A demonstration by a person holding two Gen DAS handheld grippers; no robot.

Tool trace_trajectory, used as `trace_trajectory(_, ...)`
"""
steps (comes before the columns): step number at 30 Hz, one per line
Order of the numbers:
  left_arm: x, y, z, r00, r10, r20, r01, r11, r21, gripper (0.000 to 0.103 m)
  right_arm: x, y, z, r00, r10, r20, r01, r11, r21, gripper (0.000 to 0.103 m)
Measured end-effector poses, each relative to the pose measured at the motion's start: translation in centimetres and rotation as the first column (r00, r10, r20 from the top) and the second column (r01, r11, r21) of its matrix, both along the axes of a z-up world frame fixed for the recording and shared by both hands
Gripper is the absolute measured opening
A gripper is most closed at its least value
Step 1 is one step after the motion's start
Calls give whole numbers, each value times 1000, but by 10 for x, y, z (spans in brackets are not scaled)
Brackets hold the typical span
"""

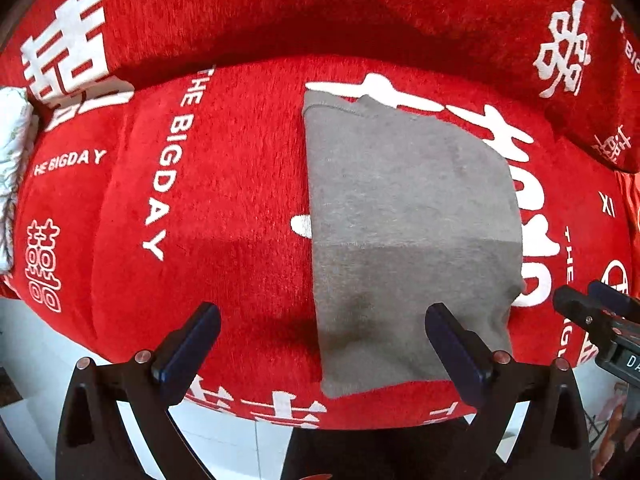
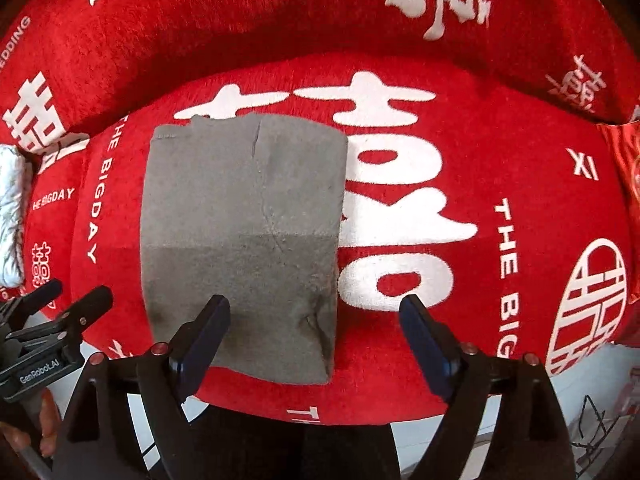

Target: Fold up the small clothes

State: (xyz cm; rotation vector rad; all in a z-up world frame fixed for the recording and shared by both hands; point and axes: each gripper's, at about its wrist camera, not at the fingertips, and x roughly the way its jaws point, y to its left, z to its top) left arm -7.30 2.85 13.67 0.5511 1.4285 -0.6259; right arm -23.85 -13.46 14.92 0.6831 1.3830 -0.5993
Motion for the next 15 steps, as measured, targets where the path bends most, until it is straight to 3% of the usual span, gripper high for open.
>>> trace_trajectory(15,-8,0,27,999,-18,51,17,1000,13,102,-4,3,26,999,-31,12,31,999,-44,89)
